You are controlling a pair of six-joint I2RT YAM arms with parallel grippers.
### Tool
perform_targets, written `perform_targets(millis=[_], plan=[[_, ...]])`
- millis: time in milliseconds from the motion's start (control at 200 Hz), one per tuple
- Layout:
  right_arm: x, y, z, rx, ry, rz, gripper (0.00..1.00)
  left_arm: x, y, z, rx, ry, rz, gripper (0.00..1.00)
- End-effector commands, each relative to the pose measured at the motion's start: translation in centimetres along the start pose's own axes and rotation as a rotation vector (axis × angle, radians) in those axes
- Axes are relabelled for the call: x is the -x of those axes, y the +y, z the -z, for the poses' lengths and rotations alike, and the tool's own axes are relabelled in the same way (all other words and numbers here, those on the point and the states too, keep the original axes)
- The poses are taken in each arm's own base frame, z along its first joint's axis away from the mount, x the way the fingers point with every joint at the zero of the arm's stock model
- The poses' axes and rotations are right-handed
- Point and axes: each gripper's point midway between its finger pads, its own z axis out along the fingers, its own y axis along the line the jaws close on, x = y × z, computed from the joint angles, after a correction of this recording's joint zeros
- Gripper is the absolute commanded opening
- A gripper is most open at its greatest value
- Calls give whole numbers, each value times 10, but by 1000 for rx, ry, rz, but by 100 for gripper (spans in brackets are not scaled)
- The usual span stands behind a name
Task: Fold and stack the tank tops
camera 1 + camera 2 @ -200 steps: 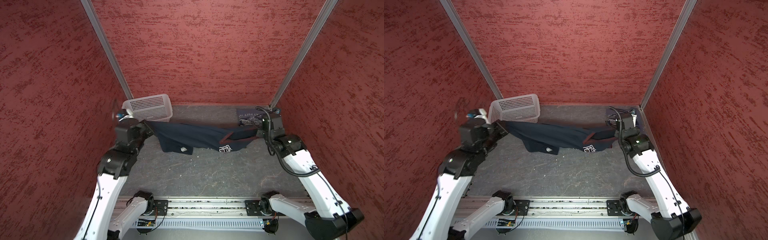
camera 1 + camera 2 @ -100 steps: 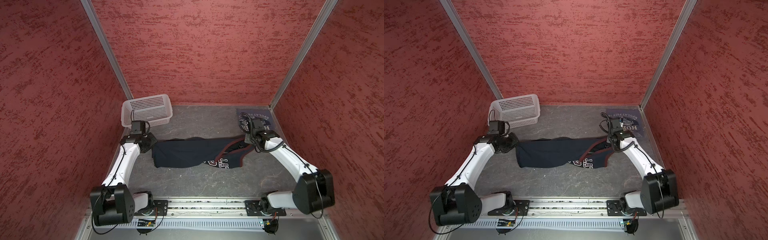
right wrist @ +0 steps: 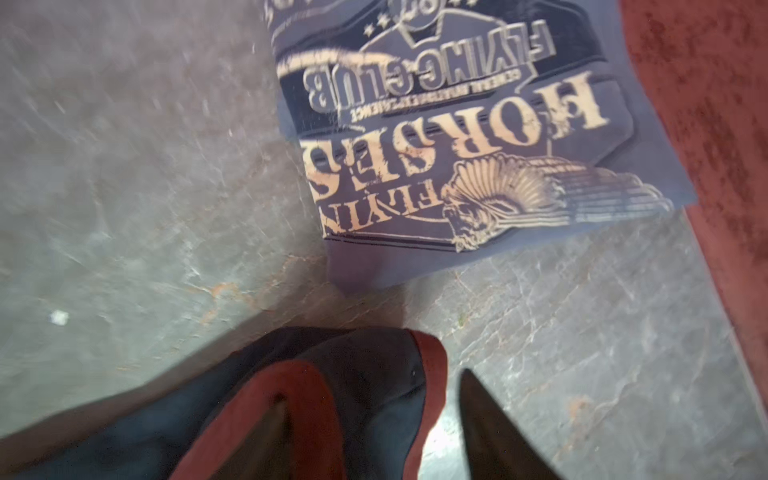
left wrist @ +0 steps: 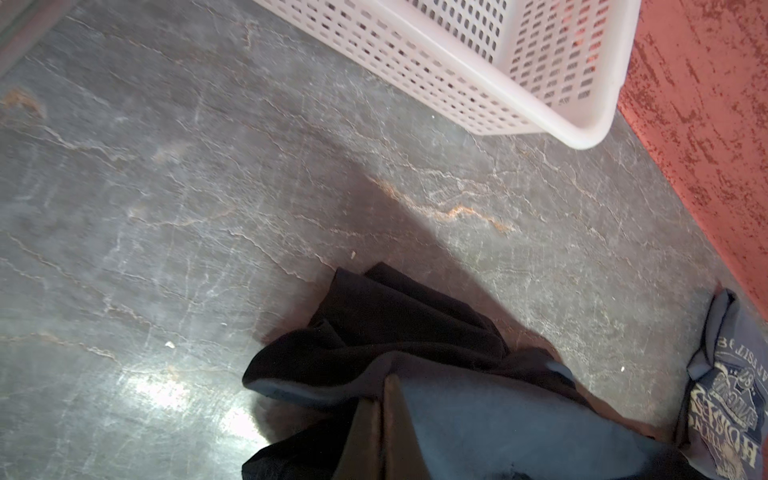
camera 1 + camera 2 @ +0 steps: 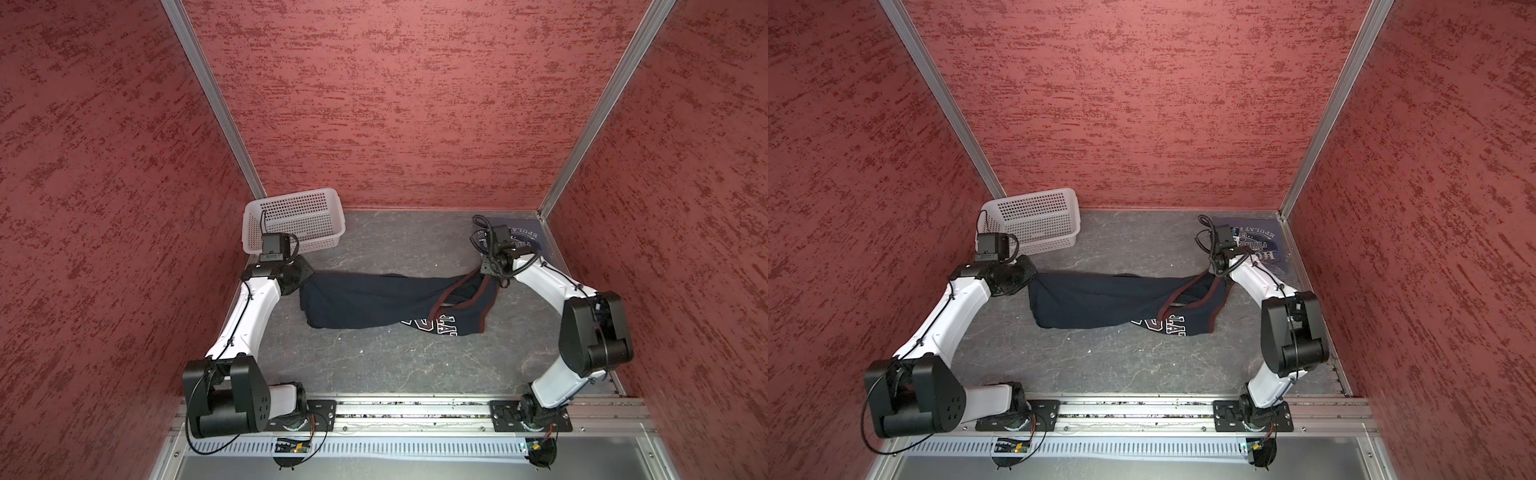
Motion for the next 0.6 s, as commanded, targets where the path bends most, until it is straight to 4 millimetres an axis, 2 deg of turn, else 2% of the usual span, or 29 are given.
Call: perform_targets(millis=[0,25,40,95,220,331,431,516,596], plan=[[6,-10,39,26,-55,-20,67,8,2,-3,8,-24,-2,0],[1,-6,41,47,-45,-17,68,7,2,-3,8,-23,-1,0],[2,-4,52,73,-62,-23,68,8,2,-3,6,-24,-1,0],[-8,7,67,132,-59,-10,70,8,2,-3,3,-26,-2,0],[-31,28,85,244,-20,15,70,7,2,-5,-4,-18,3,0],[-60,77,101,486,38,14,65,5,2,-6,-8,-14,2,0],[-94,123,109,635,115,28,62,4,3,-7,-7,-13,5,0],[-113,146,111,720,153,14,61,3,3,-6,-12,-13,7,0],[-126,156,108,749,174,5,60,3,4,-6,-7,-11,6,0]])
